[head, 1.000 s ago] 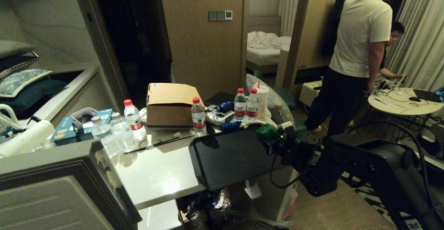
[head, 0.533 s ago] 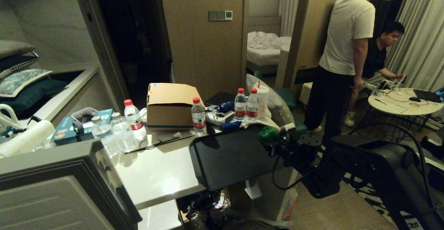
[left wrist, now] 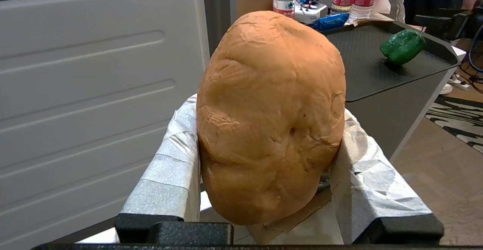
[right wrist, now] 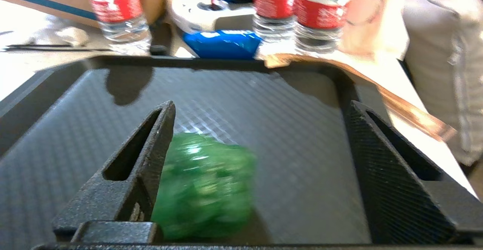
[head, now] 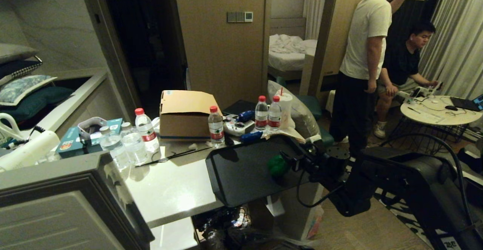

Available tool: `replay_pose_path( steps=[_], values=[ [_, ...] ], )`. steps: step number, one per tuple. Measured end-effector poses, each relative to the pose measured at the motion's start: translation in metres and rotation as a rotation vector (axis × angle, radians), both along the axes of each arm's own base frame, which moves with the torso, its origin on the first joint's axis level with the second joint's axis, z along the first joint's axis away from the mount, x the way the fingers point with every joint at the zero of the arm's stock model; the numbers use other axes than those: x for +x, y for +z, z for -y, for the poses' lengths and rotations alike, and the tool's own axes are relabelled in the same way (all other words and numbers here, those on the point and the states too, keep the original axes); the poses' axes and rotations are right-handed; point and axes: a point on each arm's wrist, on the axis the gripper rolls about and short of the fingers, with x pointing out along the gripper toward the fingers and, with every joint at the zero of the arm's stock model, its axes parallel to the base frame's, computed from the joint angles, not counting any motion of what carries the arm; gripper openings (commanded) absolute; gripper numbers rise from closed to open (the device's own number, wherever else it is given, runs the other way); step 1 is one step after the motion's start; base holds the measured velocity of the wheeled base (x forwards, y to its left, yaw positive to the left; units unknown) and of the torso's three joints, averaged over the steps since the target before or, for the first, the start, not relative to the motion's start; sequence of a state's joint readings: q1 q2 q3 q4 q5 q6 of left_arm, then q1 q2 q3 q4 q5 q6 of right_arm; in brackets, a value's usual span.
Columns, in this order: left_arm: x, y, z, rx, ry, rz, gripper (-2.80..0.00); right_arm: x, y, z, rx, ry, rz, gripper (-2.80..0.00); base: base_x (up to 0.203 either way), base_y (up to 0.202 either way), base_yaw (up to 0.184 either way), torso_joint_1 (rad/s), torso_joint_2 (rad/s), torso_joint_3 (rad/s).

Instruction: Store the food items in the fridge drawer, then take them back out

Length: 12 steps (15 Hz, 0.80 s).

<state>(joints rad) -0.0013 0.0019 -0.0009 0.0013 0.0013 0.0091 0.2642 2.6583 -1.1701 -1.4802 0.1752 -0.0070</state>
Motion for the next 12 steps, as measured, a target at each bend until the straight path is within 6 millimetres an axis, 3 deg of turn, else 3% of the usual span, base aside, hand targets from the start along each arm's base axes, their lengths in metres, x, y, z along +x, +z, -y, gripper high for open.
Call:
replay_pose_path(
  steps=[5, 6, 12],
  values=[
    [0.0, 0.001, 0.0, 0.0, 0.0, 0.013, -2.8, -0.017, 0.008, 0.01, 0.015, 0.012, -0.056, 0.0, 0.0, 0.0, 0.0, 0.0, 0.0, 0.0],
    [0.0, 0.002, 0.0, 0.001, 0.0, 0.017, -2.8, -0.026, 0.016, 0.012, 0.018, 0.022, -0.074, -2.8, 0.0, 0.0, 0.0, 0.0, 0.0, 0.0],
    [0.0, 0.0, 0.0, 0.002, -0.004, 0.001, -2.8, -0.117, 0.072, 0.032, 0.006, 0.057, -0.188, -2.8, 0.0, 0.0, 0.0, 0.0, 0.0, 0.0]
  ],
)
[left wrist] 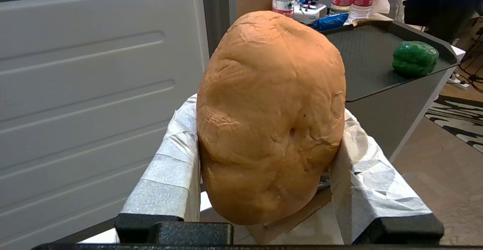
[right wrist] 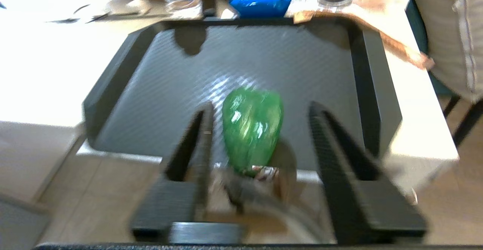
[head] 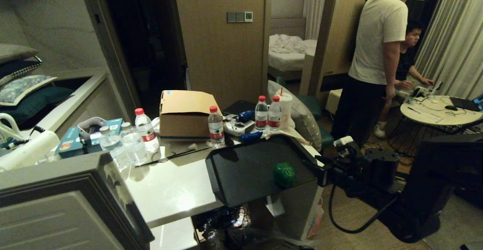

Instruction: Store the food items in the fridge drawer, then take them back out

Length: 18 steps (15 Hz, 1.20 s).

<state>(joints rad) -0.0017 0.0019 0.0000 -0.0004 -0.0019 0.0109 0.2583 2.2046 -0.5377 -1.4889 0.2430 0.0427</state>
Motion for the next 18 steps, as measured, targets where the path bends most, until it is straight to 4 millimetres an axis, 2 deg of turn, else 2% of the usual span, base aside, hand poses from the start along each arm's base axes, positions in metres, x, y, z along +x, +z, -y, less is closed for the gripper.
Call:
replay_pose_path(
  steps=[5, 9, 15, 17, 18],
  values=[
    [0.0, 0.0, 0.0, 0.001, 0.001, 0.0, -2.8, -0.057, 0.036, 0.017, 0.004, -0.016, 0.011, -2.8, 0.0, 0.0, 0.0, 0.0, 0.0, 0.0],
    [0.0, 0.0, 0.0, 0.003, 0.001, 0.0, -2.8, -0.129, 0.056, 0.037, -0.006, -0.078, -0.008, -2.8, 0.0, 0.0, 0.0, 0.0, 0.0, 0.0],
    [0.0, 0.0, 0.0, 0.007, -0.002, 0.0, -2.8, -0.221, 0.103, 0.062, -0.008, -0.132, 0.119, -2.8, 0.0, 0.0, 0.0, 0.0, 0.0, 0.0],
    [0.0, 0.0, 0.0, 0.007, -0.002, 0.0, -2.8, -0.259, 0.11, 0.072, -0.025, -0.144, 0.148, -2.8, 0.0, 0.0, 0.0, 0.0, 0.0, 0.0],
    [0.0, 0.0, 0.0, 0.008, -0.003, 0.0, -2.8, -0.278, 0.107, 0.078, -0.042, -0.166, 0.14, -2.8, 0.0, 0.0, 0.0, 0.0, 0.0, 0.0]
  ],
)
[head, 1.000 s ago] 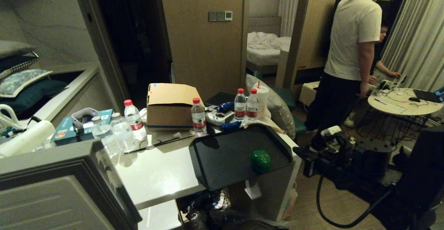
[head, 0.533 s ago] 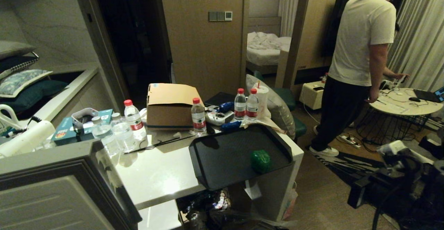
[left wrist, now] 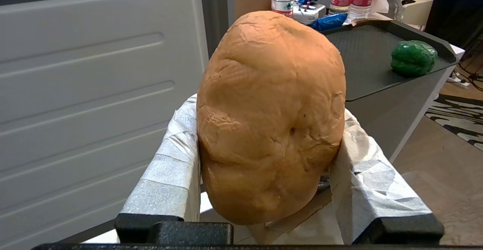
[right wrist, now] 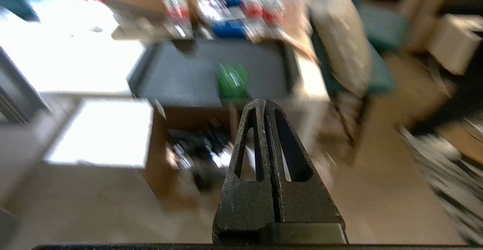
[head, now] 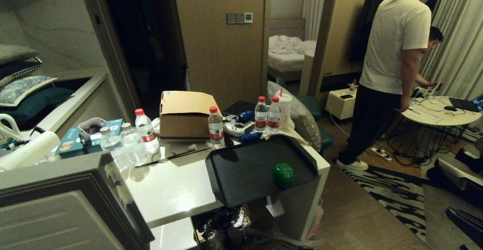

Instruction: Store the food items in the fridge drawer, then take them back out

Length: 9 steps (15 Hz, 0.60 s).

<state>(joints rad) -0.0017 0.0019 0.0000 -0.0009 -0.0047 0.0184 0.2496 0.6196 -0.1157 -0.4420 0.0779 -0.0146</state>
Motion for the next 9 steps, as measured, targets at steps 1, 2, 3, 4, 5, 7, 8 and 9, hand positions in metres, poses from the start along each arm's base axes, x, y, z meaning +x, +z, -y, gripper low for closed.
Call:
replay_pose_path(
  steps=[1, 2, 3, 4, 5, 7, 8, 9],
  values=[
    [0.0, 0.0, 0.0, 0.003, -0.001, 0.0, -2.8, -0.014, -0.007, 0.004, -0.022, -0.036, -0.029, -2.8, 0.0, 0.0, 0.0, 0.0, 0.0, 0.0],
    [0.0, 0.0, 0.0, 0.004, -0.001, 0.0, -2.8, -0.026, -0.017, 0.009, -0.051, -0.078, -0.071, -2.8, 0.0, 0.0, 0.0, 0.0, 0.0, 0.0],
    [0.0, 0.0, 0.0, 0.002, 0.001, 0.0, -2.8, -0.035, -0.034, 0.012, -0.082, -0.107, -0.131, -2.8, 0.0, 0.0, 0.0, 0.0, 0.0, 0.0],
    [0.0, 0.0, 0.0, -0.004, 0.002, 0.0, -2.8, -0.04, -0.052, 0.013, -0.104, -0.098, -0.176, -2.8, 0.0, 0.0, 0.0, 0.0, 0.0, 0.0],
    [0.0, 0.0, 0.0, -0.007, 0.004, 0.0, -2.8, -0.042, -0.058, 0.013, -0.102, -0.068, -0.158, -2.8, 0.0, 0.0, 0.0, 0.0, 0.0, 0.0],
    [0.0, 0.0, 0.0, -0.008, 0.003, 0.0, -2.8, -0.044, -0.056, 0.012, -0.085, -0.045, -0.07, -2.8, 0.0, 0.0, 0.0, 0.0, 0.0, 0.0],
    [0.0, 0.0, 0.0, -0.008, 0.003, 0.0, -2.8, -0.044, -0.059, 0.013, -0.084, -0.068, -0.09, -2.8, 0.0, 0.0, 0.0, 0.0, 0.0, 0.0],
    [0.0, 0.0, 0.0, -0.007, 0.003, 0.0, -2.8, -0.045, -0.064, 0.013, -0.094, -0.077, -0.125, -2.8, 0.0, 0.0, 0.0, 0.0, 0.0, 0.0]
  ],
)
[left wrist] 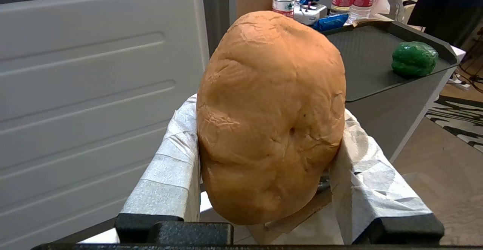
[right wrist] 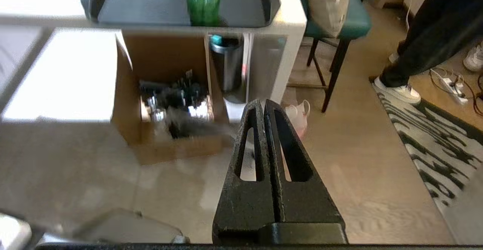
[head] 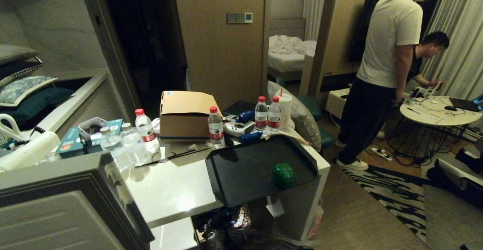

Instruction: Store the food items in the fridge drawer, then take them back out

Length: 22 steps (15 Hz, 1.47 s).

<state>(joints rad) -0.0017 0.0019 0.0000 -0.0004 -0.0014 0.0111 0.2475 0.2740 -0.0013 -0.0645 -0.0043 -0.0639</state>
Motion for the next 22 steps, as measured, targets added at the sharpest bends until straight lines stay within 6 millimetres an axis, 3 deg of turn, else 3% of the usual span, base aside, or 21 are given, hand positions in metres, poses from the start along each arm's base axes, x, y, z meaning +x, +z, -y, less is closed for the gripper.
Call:
replay_pose_path(
  steps=[6, 14, 18, 22],
  values=[
    [0.0, 0.0, 0.0, 0.0, 0.001, 0.0, -2.8, -0.001, -0.003, 0.0, -0.046, -0.161, -0.008, -2.8, 0.0, 0.0, 0.0, 0.0, 0.0, 0.0],
    [0.0, 0.001, 0.0, 0.086, -0.012, 0.009, -2.8, -0.021, -0.001, 0.0, 0.064, -0.26, 0.252, -2.8, 0.0, 0.0, 0.0, 0.0, 0.0, 0.0],
    [-0.015, 0.048, 0.004, 0.115, -0.19, 0.14, -2.8, -0.023, -0.003, 0.0, 0.079, -0.261, 0.274, -2.8, 0.0, 0.0, 0.0, 0.0, 0.0, 0.0],
    [-0.007, 0.073, 0.01, 0.104, -0.46, 0.036, -2.8, -0.023, -0.003, 0.0, 0.062, -0.254, 0.272, -2.8, 0.0, 0.0, 0.0, 0.0, 0.0, 0.0]
  ],
)
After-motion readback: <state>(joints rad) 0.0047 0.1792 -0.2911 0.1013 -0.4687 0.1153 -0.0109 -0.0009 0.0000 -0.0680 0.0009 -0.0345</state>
